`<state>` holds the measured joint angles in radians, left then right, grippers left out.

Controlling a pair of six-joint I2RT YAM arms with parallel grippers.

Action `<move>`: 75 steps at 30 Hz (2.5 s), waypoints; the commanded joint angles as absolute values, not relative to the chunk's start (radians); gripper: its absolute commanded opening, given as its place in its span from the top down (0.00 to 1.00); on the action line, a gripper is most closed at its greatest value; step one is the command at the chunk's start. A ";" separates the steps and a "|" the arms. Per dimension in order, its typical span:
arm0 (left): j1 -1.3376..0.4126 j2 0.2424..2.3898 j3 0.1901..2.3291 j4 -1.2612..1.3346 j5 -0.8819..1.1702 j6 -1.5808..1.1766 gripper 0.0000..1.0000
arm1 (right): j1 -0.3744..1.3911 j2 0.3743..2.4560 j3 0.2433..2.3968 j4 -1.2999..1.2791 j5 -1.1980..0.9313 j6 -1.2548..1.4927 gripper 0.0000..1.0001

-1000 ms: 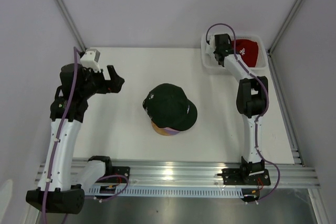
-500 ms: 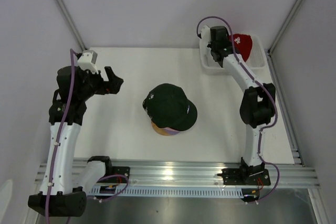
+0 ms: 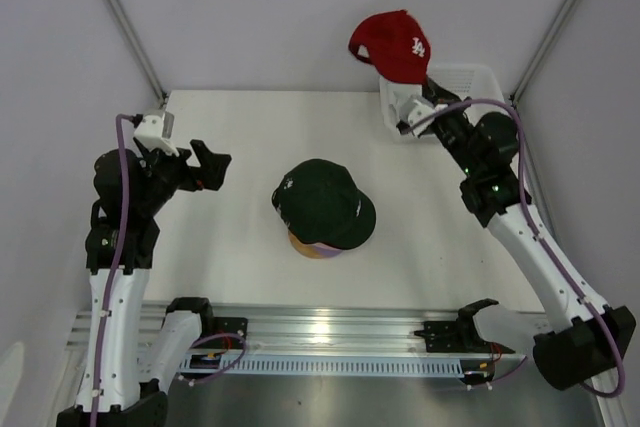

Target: Stack the hats

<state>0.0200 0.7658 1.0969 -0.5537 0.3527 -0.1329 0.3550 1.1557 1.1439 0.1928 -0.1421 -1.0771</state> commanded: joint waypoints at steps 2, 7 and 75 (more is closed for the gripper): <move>0.031 0.738 1.089 -0.506 0.338 -0.163 0.00 | 0.426 1.057 1.028 0.313 -0.442 -1.069 1.00; 0.058 0.753 1.092 -0.514 0.322 -0.204 0.00 | 0.593 0.992 0.885 0.446 -0.419 -1.211 1.00; 0.160 0.732 1.052 -0.468 0.367 -0.261 0.01 | 1.069 0.626 0.718 -0.144 0.705 1.380 0.01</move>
